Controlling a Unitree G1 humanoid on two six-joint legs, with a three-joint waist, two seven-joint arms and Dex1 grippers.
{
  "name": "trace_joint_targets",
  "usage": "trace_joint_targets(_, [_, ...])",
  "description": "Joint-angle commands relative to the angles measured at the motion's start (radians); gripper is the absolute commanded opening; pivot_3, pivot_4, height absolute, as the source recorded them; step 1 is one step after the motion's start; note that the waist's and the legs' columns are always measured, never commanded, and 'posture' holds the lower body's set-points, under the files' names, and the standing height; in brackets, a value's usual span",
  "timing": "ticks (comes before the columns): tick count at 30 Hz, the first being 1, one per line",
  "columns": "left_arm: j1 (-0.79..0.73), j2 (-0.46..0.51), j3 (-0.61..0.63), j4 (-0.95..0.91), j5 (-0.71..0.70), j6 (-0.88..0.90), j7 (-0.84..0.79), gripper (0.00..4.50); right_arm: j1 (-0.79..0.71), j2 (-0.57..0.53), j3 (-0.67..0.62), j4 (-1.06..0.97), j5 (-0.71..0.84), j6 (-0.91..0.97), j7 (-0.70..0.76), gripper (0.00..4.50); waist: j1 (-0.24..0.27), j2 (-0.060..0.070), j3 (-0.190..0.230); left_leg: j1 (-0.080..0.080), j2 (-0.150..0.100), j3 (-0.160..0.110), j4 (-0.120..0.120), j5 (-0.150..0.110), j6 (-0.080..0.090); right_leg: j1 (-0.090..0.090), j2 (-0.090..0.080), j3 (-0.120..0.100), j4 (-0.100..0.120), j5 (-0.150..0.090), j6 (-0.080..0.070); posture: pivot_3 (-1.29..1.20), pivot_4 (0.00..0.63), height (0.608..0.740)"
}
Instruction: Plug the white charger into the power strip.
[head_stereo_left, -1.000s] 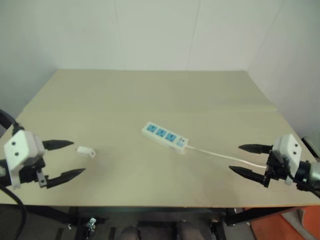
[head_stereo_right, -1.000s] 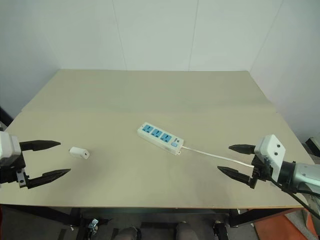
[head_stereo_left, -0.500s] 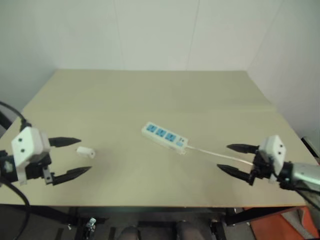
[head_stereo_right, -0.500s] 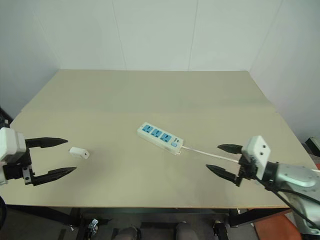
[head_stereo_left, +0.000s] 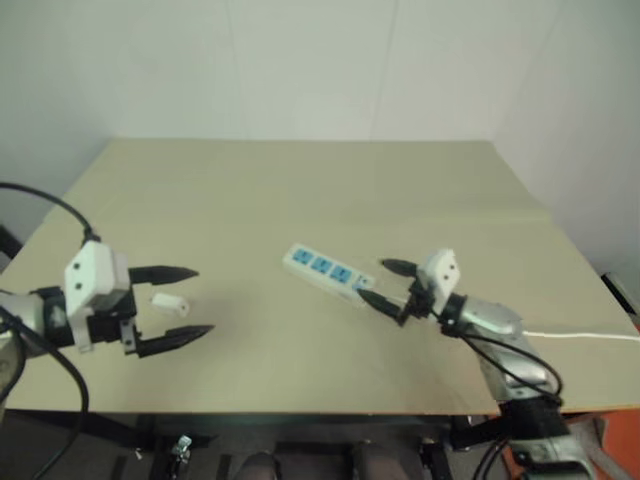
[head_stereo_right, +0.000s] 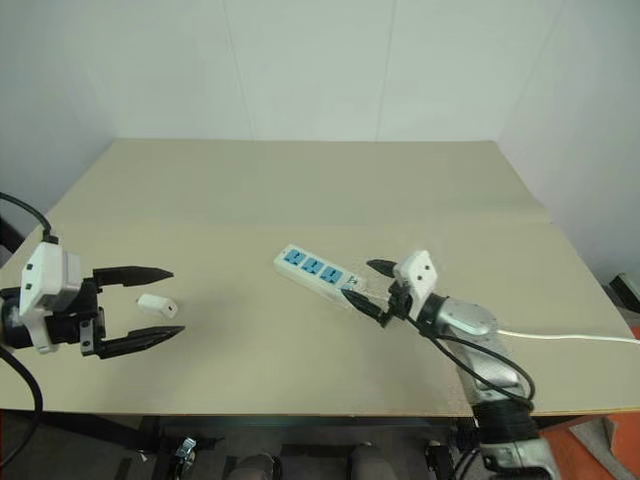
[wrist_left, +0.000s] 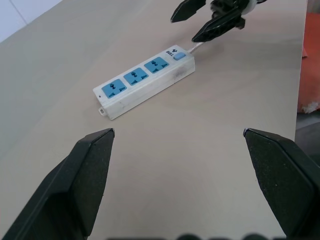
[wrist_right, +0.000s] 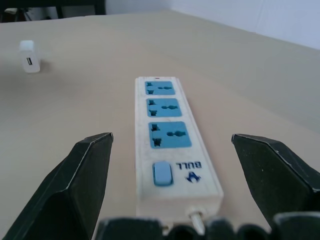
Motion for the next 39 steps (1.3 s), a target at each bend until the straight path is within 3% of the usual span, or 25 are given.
trace_joint_targets(1, [-0.011, 0.018, 0.006, 0.0, 0.004, -0.031, -0.009, 4.5, -0.048, 0.027, 0.02, 0.081, -0.026, -0.077, 0.004, 4.47, 0.0, 0.0, 0.0, 0.0, 0.0, 0.0, 0.0, 0.0, 0.0, 0.0, 0.0, 0.0, 0.0, 0.0, 0.0, 0.0, 0.15, 0.74])
trace_joint_targets(11, [0.034, 0.013, 0.037, -0.004, 0.007, -0.052, -0.021, 4.5, -0.14, 0.07, 0.028, 0.352, -0.079, -0.226, 0.004, 4.47, -0.007, 0.0, 0.0, 0.002, 0.0, 0.0, 0.0, 0.0, 0.0, 0.001, 0.0, 0.0, 0.0, 0.0, 0.0, 0.0, 0.15, 0.74])
trace_joint_targets(26, [0.034, 0.027, 0.042, 0.025, 0.011, -0.079, -0.038, 4.5, -0.188, 0.101, 0.045, 0.518, -0.061, -0.247, 0.138, 4.47, -0.024, 0.0, 0.0, 0.002, 0.0, 0.0, 0.0, 0.0, 0.0, 0.001, 0.0, 0.0, 0.001, 0.0, -0.001, 0.0, 0.15, 0.74])
trace_joint_targets(37, [0.034, 0.038, 0.05, 0.034, 0.013, -0.081, -0.049, 4.5, -0.217, 0.145, 0.056, 0.646, -0.097, -0.277, 0.151, 4.47, -0.032, -0.002, -0.001, 0.007, 0.003, 0.0, 0.0, 0.0, 0.0, 0.004, 0.003, 0.0, 0.001, 0.0, 0.0, 0.0, 0.15, 0.74])
trace_joint_targets(39, [0.036, 0.039, 0.054, 0.033, 0.014, -0.081, -0.049, 4.5, -0.217, 0.149, 0.059, 0.656, -0.102, -0.283, 0.162, 4.1, -0.035, -0.002, -0.002, 0.008, 0.003, 0.0, 0.0, 0.0, 0.0, 0.005, 0.004, 0.0, 0.001, 0.0, 0.001, 0.0, 0.15, 0.74])
